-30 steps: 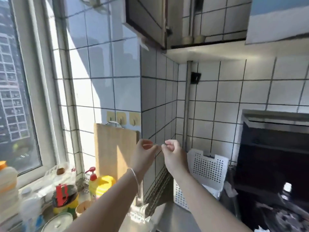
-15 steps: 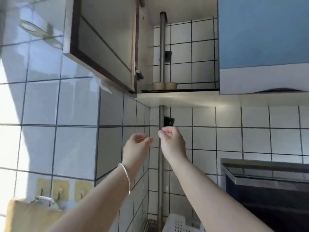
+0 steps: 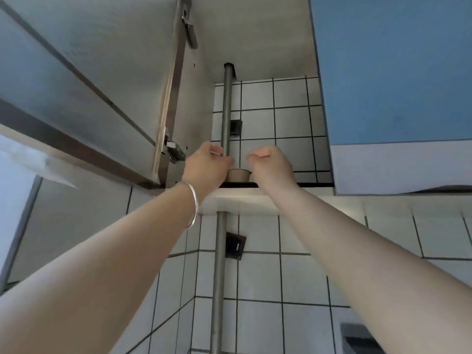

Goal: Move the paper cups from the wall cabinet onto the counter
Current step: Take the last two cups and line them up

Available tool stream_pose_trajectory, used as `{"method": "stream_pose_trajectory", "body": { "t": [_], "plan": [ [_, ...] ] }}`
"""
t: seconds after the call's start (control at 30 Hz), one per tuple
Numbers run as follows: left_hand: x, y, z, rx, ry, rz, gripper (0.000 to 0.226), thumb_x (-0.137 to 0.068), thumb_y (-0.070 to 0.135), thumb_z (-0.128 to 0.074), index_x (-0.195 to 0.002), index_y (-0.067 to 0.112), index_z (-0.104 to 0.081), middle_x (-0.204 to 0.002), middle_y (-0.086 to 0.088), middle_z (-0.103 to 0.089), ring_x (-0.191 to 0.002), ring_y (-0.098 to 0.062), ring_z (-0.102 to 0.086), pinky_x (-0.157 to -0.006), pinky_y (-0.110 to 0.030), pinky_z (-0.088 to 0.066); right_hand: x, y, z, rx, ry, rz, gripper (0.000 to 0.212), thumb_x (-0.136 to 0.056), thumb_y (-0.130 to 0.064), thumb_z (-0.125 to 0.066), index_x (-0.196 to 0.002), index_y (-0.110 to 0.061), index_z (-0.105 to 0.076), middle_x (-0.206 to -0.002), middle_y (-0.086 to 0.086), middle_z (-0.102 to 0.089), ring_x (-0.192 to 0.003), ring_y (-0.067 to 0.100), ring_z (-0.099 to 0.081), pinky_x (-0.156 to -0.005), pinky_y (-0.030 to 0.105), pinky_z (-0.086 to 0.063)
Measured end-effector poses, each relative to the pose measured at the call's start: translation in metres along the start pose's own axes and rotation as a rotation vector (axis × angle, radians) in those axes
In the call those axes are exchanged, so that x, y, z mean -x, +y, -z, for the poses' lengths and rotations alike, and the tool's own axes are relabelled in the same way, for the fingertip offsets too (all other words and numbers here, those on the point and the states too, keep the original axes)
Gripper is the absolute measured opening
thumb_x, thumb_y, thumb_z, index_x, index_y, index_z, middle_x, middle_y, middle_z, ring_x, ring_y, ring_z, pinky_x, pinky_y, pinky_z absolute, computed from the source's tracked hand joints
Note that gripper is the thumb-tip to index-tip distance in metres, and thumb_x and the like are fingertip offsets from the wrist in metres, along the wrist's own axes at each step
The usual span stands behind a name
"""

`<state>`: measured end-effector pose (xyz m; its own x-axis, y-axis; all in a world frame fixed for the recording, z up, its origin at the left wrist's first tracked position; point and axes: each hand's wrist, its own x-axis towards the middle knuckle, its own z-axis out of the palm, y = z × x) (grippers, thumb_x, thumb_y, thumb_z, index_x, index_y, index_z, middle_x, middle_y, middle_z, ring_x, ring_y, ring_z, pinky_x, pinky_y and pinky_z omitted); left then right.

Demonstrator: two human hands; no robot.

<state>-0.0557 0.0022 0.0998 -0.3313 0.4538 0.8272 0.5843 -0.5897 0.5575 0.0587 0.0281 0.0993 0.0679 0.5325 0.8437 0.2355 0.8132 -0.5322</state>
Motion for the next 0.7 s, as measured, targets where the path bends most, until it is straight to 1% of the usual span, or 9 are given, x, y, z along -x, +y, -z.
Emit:
{"method": "stream_pose_trajectory", "body": {
  "t": [0.07,0.23,0.33,0.37,0.4,0.47,0.53,0.63,0.7],
  "plan": [
    [-0.026,-0.008,-0.002,-0.097,0.004,-0.018,0.029,-0.086,0.028,-0.059,-0.113,0.019,-0.058,-0.101,0.002,-0.058,-0.089,-0.016,-0.055,-0.078,-0.025,-0.044,-0.020,0.007,0.001,0.071,0.002,0.039,0.023,-0.088,-0.024,-0.051,-0.107,-0.014,-0.060,-0.099,-0.001,-0.059,-0.090,0.017,-0.053,-0.064,0.022,-0.036],
    [-0.090,-0.020,-0.016,-0.434,-0.134,-0.078,0.024,-0.087,0.025,-0.056,-0.108,0.015,-0.061,-0.115,-0.010,-0.065,-0.107,-0.026,-0.059,-0.083,-0.028,-0.043,-0.074,0.023,-0.011,0.266,-0.121,0.016,0.028,-0.091,-0.024,-0.049,-0.115,-0.010,-0.053,-0.101,0.001,-0.052,-0.087,0.015,-0.047,-0.074,0.023,-0.036],
    [-0.118,-0.018,-0.025,-0.617,-0.210,-0.062,0.025,-0.089,0.024,-0.051,-0.103,0.009,-0.065,-0.114,-0.010,-0.067,-0.101,-0.027,-0.060,-0.075,-0.027,-0.043,-0.105,0.023,-0.021,0.492,-0.222,-0.047,0.015,-0.090,-0.019,-0.048,-0.081,-0.008,-0.052,-0.075,0.003,-0.049,-0.064,0.015,-0.045,-0.057,0.022,-0.035],
    [-0.125,-0.020,-0.028,-0.652,-0.220,-0.054,0.028,-0.088,0.024,-0.052,-0.107,0.009,-0.066,-0.114,-0.009,-0.066,-0.096,-0.026,-0.059,-0.073,-0.027,-0.042,-0.112,0.023,-0.026,0.540,-0.244,-0.064,0.015,-0.089,-0.018,-0.048,-0.080,-0.008,-0.055,-0.073,0.006,-0.051,-0.058,0.014,-0.042,-0.052,0.023,-0.033],
    [-0.130,-0.022,-0.030,-0.675,-0.231,-0.047,0.030,-0.087,0.025,-0.053,-0.110,0.010,-0.066,-0.114,-0.009,-0.066,-0.093,-0.025,-0.058,-0.072,-0.027,-0.041,-0.119,0.024,-0.031,0.576,-0.272,-0.077,0.016,-0.089,-0.018,-0.050,-0.093,-0.006,-0.060,-0.077,0.009,-0.054,-0.057,0.013,-0.041,-0.052,0.024,-0.035],
    [-0.140,-0.029,-0.034,-0.727,-0.262,-0.035,0.033,-0.086,0.026,-0.054,-0.111,0.009,-0.065,-0.115,-0.009,-0.065,-0.089,-0.024,-0.055,-0.071,-0.028,-0.041,-0.131,0.026,-0.039,0.640,-0.333,-0.104,0.036,-0.090,-0.020,-0.051,-0.121,-0.002,-0.055,-0.080,0.008,-0.054,-0.060,0.013,-0.043,-0.056,0.024,-0.040],
    [-0.144,-0.035,-0.038,-0.777,-0.317,-0.011,0.036,-0.086,0.028,-0.055,-0.114,0.007,-0.063,-0.115,-0.009,-0.063,-0.093,-0.024,-0.056,-0.073,-0.029,-0.042,-0.138,0.026,-0.046,0.732,-0.409,-0.138,0.044,-0.092,-0.024,-0.051,-0.129,0.000,-0.049,-0.094,0.010,-0.056,-0.074,0.019,-0.052,-0.062,0.025,-0.044],
    [-0.150,-0.044,-0.043,-0.850,-0.377,0.006,0.044,-0.090,0.032,-0.053,-0.124,0.006,-0.058,-0.122,-0.010,-0.060,-0.111,-0.026,-0.057,-0.088,-0.032,-0.046,-0.148,0.031,-0.053,0.798,-0.462,-0.220,0.054,-0.093,-0.031,-0.051,-0.137,-0.002,-0.040,-0.138,0.017,-0.044,-0.110,0.032,-0.057,-0.089,0.036,-0.052],
    [-0.151,-0.047,-0.044,-0.872,-0.400,0.019,0.048,-0.092,0.035,-0.051,-0.130,0.006,-0.052,-0.133,-0.011,-0.055,-0.120,-0.027,-0.053,-0.099,-0.034,-0.042,-0.155,0.036,-0.055,0.779,-0.469,-0.279,0.063,-0.091,-0.037,-0.055,-0.142,-0.007,-0.034,-0.146,0.015,-0.037,-0.115,0.032,-0.056,-0.095,0.036,-0.051]
  ]
}}
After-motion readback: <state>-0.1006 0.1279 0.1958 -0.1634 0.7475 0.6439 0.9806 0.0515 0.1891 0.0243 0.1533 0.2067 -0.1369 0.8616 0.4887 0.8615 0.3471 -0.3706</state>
